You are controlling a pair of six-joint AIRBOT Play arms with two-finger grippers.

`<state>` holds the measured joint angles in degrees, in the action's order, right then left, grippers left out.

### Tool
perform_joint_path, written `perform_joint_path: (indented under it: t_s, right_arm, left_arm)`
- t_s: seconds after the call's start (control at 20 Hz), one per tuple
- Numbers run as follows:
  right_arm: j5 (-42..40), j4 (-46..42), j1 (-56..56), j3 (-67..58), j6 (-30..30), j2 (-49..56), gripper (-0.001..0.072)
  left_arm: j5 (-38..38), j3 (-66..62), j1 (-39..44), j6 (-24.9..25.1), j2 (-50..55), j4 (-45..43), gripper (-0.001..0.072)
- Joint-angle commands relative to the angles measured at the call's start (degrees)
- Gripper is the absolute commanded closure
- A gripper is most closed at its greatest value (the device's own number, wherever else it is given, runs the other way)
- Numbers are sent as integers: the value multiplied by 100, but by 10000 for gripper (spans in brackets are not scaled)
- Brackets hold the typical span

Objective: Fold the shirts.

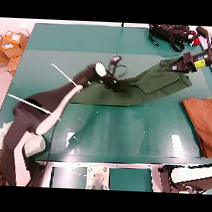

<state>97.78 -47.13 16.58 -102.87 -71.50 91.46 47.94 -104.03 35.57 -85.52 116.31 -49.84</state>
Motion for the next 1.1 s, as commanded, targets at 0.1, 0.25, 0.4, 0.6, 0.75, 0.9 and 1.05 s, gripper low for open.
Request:
perform_joint_path:
  t_s: [0.1,0.25,0.4,0.6,0.75,0.9,1.05]
  right_arm:
    - [367,-31,-612,-487,-332,-164,686]
    - [313,-96,-750,-481,-332,-129,685]
    - [144,-85,-881,-483,-592,-129,685]
    - [-313,-87,-1471,-476,-1130,-129,685]
    - [-1462,-96,-2426,-225,-1486,-127,685]
    - [-3215,-103,-3582,328,-1705,116,684]
    - [-5160,-37,-4813,529,-1849,918,550]
  left_arm:
    - [-608,-13,474,96,374,586,687]
    - [186,-221,83,282,315,562,687]
    - [1950,-1010,-695,334,310,181,688]
    - [3932,-1733,-1980,306,-26,-885,688]
    - [4360,-1733,-2909,306,-492,-1182,687]
    - [4299,-1714,-3661,306,-796,-1143,687]
    - [4312,-1628,-4127,313,-866,-1126,687]
